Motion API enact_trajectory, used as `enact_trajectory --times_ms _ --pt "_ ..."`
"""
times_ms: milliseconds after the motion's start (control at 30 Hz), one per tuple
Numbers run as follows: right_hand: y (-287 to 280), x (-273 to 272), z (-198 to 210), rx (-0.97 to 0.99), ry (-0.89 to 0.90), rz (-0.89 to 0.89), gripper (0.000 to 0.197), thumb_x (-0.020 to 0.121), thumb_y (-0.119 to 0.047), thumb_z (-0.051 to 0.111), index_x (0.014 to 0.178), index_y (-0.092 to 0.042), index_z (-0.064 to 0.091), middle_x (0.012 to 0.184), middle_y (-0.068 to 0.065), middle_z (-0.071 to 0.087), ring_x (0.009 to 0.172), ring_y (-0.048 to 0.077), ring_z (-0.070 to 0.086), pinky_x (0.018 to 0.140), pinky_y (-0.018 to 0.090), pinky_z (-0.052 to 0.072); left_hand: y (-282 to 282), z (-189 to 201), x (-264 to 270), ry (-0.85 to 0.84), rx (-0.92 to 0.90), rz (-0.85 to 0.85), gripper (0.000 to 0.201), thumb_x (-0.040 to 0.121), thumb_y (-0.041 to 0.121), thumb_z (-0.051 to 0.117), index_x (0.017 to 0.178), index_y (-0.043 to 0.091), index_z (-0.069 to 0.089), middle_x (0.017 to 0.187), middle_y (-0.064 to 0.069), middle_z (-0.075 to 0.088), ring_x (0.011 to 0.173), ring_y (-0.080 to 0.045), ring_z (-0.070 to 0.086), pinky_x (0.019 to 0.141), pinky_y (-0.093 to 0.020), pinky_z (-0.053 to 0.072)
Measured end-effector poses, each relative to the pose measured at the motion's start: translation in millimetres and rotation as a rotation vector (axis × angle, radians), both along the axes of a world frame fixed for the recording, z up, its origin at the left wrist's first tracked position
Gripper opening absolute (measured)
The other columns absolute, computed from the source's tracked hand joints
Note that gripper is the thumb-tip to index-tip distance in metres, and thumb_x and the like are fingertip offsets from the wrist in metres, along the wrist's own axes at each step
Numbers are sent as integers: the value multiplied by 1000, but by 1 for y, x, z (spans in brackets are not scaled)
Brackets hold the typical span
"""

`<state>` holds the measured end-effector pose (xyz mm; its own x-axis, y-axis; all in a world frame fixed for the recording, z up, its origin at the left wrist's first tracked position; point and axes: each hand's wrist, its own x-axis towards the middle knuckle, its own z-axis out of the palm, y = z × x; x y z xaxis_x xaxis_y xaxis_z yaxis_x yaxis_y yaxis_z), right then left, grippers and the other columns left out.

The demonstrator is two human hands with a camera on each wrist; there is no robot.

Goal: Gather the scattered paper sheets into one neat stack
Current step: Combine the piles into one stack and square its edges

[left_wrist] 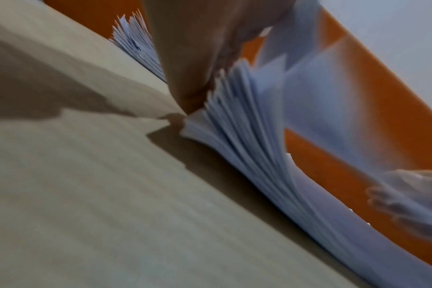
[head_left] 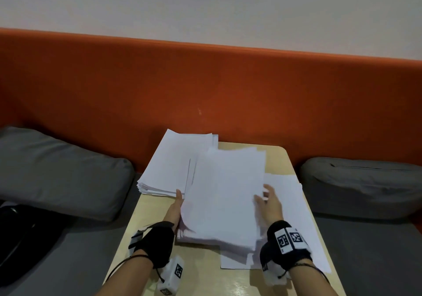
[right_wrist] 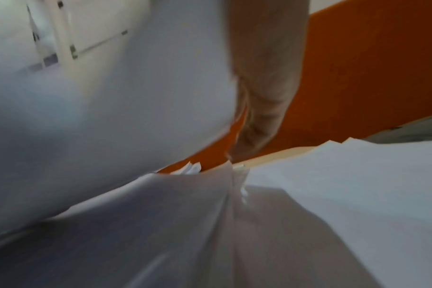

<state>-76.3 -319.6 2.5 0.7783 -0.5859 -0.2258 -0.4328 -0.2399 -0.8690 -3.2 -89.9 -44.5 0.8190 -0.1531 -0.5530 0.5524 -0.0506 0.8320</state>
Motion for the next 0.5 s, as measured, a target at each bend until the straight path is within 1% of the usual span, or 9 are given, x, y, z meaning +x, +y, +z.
enact_trajectory --times_ms 33,67,100,133,200,267,333,433,500 --pt "4 -1 -5 -25 109 125 49 94 -13 52 139 -7 36 139 16 45 119 27 50 98 32 40 1 -2 -2 -22 69 -27 60 95 50 34 115 -1 58 106 -16 64 77 -25 59 68 -27 48" --pt "6 -3 -11 -82 213 244 52 94 -16 52 141 -4 33 144 16 40 128 27 44 104 30 34 1 -3 -2 -43 122 -57 52 96 41 43 122 -3 53 109 -13 63 89 -27 61 81 -30 49" --pt "8 -4 -13 -147 297 335 51 95 -19 51 140 -1 34 145 16 38 133 27 39 106 29 31 3 -5 -2 -64 142 -94 46 95 30 50 127 -4 50 118 -13 61 102 -29 60 92 -34 48" --pt "7 -5 -15 -200 348 374 49 95 -21 50 137 1 37 144 16 39 133 28 38 106 30 30 4 -6 -3 -98 138 -133 39 94 18 52 126 -5 50 122 -16 60 109 -31 59 98 -36 46" --pt "0 -8 -19 -262 403 296 44 95 -24 49 133 -3 43 140 15 41 129 29 41 105 35 35 6 -7 -5 -152 176 -159 32 94 7 49 124 -3 52 125 -17 59 113 -31 57 99 -37 45" --pt "-13 -15 -23 -331 511 124 43 93 -28 48 133 -13 42 139 13 39 128 31 38 104 40 35 7 -7 -6 -169 216 -124 38 96 8 47 133 2 44 135 -11 51 122 -31 50 103 -38 40" --pt "-28 -26 -25 -376 654 -5 45 91 -32 48 132 -15 40 138 14 34 127 33 33 104 44 32 7 -8 -4 -164 255 -102 46 97 12 45 141 7 34 142 -5 42 131 -30 41 107 -39 35" --pt "-42 -39 -28 -381 749 -129 62 85 -43 58 134 -15 34 139 17 30 130 36 27 106 48 28 8 -13 -3 -142 265 -112 51 98 19 44 145 14 25 151 -6 30 135 -33 35 104 -46 37" --pt "-47 -40 -28 -369 766 -145 72 80 -44 64 136 -13 29 141 19 27 133 37 24 107 48 27 9 -16 -2 -155 258 -111 44 96 17 46 136 22 29 151 -6 27 133 -33 37 99 -44 42"
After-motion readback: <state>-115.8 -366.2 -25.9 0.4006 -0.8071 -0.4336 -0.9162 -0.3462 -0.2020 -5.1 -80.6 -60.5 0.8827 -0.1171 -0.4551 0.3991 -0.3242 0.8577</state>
